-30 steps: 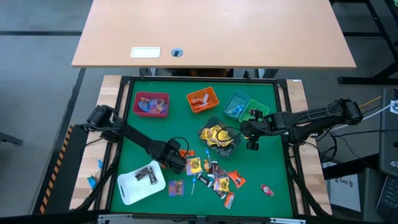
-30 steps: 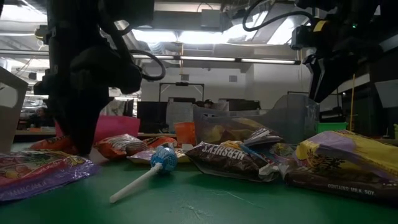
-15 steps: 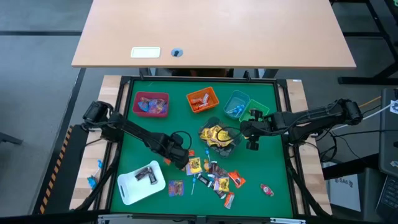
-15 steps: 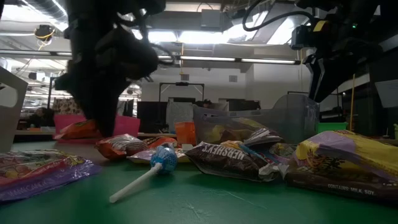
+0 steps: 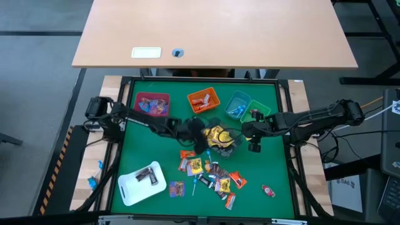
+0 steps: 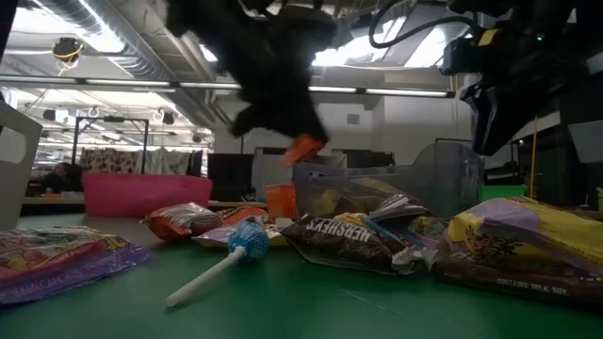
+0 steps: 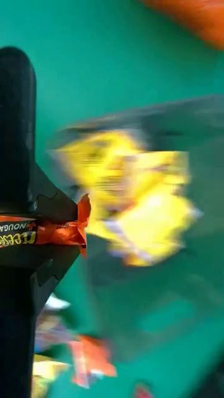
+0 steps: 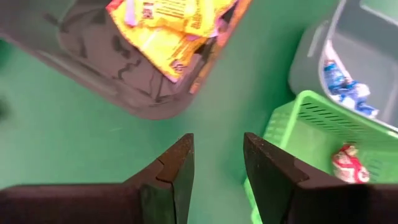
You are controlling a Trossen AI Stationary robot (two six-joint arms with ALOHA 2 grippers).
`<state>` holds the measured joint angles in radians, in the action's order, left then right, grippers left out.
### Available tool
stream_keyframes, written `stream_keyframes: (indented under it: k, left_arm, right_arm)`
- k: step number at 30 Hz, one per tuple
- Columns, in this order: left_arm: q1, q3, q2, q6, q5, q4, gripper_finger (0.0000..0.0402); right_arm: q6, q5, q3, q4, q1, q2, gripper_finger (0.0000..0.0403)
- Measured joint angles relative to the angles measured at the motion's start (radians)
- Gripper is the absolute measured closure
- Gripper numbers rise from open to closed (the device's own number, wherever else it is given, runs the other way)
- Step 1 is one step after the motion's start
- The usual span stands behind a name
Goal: Sort candy
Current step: Put the orange chocolate into the orange bin
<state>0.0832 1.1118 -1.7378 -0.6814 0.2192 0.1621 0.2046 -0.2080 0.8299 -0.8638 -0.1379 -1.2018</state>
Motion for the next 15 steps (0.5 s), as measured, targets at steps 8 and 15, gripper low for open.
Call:
stream_keyframes:
  k: [8, 15]
  left_arm:
    - [-0.157, 0.0, 0.0, 0.309, 0.01, -0.256, 0.0371]
    - [-0.246, 0.0, 0.0, 0.548, 0.131, -0.318, 0.0371]
  right_arm:
    - [0.0, 0.049, 0.0, 0.001, 0.0, 0.0, 0.0265]
    - [0.0, 0.134, 0.0, 0.002, 0.0, 0.0, 0.0265]
